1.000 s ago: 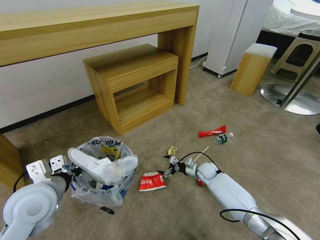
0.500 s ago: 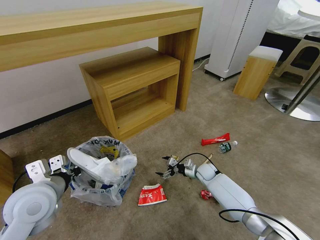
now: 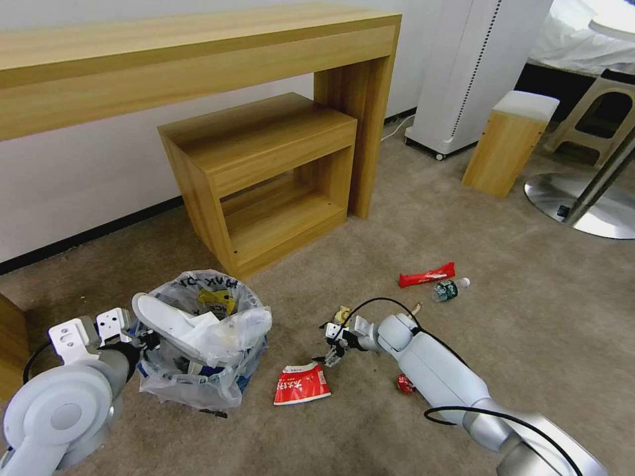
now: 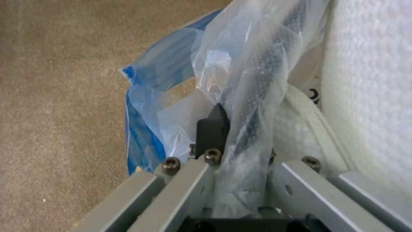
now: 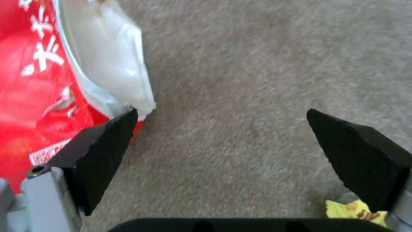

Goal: Pick up the trash bin and place the garbage on the floor into it.

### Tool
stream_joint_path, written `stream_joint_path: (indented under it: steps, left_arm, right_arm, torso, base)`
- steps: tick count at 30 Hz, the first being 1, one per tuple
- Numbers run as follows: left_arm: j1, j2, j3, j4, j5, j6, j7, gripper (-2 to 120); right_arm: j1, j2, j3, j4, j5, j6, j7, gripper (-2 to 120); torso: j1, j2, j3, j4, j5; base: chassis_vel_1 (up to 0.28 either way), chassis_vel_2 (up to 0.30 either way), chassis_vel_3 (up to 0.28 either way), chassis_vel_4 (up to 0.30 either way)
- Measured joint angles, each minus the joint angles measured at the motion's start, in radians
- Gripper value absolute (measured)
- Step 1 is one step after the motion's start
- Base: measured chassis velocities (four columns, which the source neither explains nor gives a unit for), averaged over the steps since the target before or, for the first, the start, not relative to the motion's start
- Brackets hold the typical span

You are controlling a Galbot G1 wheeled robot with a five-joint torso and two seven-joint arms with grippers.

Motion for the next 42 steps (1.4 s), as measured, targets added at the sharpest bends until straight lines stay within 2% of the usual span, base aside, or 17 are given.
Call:
stream_joint_path:
  steps: [14, 23, 30, 34, 37, 42]
  left_arm:
    - [0.002, 0.005, -0.028, 0.032, 0.035, 0.0, 0.013, 0]
    - [0.003, 0.005, -0.031, 0.045, 0.046, -0.001, 0.017, 0]
    - [0.002, 0.005, -0.028, 0.046, 0.046, -0.002, 0.018, 0]
    - [-0.001, 0.005, -0.024, 0.05, 0.047, -0.002, 0.018, 0]
    - [-0.001, 0.005, -0.023, 0.054, 0.05, -0.002, 0.021, 0]
    - [-0.002, 0.004, -0.019, 0.059, 0.055, -0.003, 0.023, 0]
  right_arm:
    - [0.047, 0.053, -0.007, -0.079, -0.063, 0.019, -0.158, 100]
    - [0.057, 0.081, -0.007, -0.129, -0.039, 0.051, -0.119, 100]
    - [0.051, 0.077, -0.01, -0.085, 0.01, 0.08, -0.141, 100]
    - [0.049, 0.062, -0.011, -0.055, 0.014, 0.085, -0.177, 100]
    - [0.05, 0.04, -0.006, -0.029, 0.028, 0.103, -0.247, 100]
    - [0.054, 0.03, -0.001, -0.02, 0.062, 0.123, -0.285, 100]
  torso:
    - [0.0, 0.0, 0.0, -0.0001, 0.0]
    - [0.0, 0.0, 0.0, -0.0001, 0.0]
    - [0.0, 0.0, 0.0, 0.0, 0.0001]
    - [0.0, 0.0, 0.0, 0.0, 0.0]
    - [0.0, 0.0, 0.0, -0.0001, 0.0]
    - [0.0, 0.0, 0.0, 0.0, 0.0001]
  base:
    - [0.0, 0.0, 0.0, 0.0]
    - [0.0, 0.0, 0.0, 0.0]
    - [0.0, 0.0, 0.0, 0.0]
    - [0.0, 0.0, 0.0, 0.0]
    - [0.0, 0.0, 0.0, 0.0]
    - [0.0, 0.0, 0.0, 0.0]
